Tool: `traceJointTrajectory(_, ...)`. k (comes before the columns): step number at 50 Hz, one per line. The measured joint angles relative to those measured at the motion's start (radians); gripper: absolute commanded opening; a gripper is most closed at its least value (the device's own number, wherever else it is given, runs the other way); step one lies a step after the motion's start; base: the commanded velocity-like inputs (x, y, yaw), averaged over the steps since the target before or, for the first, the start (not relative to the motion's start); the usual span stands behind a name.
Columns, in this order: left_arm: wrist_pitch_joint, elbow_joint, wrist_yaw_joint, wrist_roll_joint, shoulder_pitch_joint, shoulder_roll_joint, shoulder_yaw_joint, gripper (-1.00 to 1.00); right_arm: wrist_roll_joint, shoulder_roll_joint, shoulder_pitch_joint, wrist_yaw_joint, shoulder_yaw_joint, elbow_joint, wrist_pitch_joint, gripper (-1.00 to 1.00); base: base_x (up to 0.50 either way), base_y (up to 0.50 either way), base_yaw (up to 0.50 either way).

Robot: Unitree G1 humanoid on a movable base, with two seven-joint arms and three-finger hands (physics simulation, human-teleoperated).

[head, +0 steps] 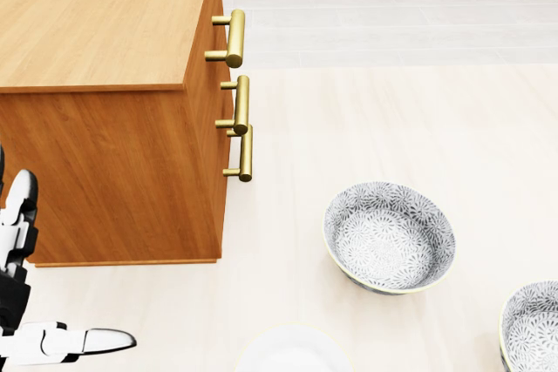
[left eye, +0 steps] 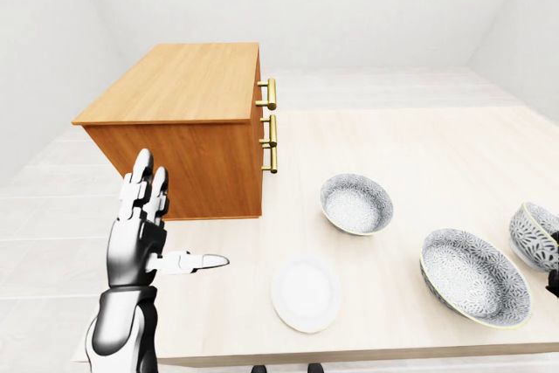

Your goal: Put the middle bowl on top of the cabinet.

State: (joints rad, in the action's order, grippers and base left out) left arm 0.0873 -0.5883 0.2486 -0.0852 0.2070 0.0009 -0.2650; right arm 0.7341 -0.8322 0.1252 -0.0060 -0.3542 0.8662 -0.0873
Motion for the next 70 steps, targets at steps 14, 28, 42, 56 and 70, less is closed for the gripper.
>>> traceJointTrajectory(14, 0.000, 0.018, 0.004, -0.008, -0.011, 0.005, -0.013, 1.00, 0.062, -0.001, -0.007, 0.103, -0.078, -0.153, 0.000, -1.00, 0.00, 0.00, 0.00)
traceJointTrajectory(28, 0.000, 0.029, 0.009, -0.017, -0.015, 0.007, -0.026, 1.00, 0.098, -0.005, 0.029, 0.200, -0.137, -0.307, 0.000, -1.00, 0.00, 0.00, 0.00)
traceJointTrajectory(42, 0.000, 0.031, 0.012, -0.017, -0.016, 0.011, -0.029, 1.00, 0.158, -0.009, 0.183, 0.305, -0.100, -0.502, 0.000, -1.00, 0.00, 0.00, 0.00)
traceJointTrajectory(56, 0.000, 0.022, 0.017, -0.001, -0.008, 0.011, -0.031, 1.00, 0.267, 0.009, 0.487, 0.425, 0.036, -0.571, 0.000, -1.00, 0.00, 0.00, 0.00)
traceJointTrajectory(70, 0.000, 0.012, 0.033, 0.013, 0.018, 0.001, -0.033, 1.00, 0.353, 0.078, 0.854, 0.447, 0.165, -0.409, 0.000, -1.00, 0.00, 0.00, 0.00)
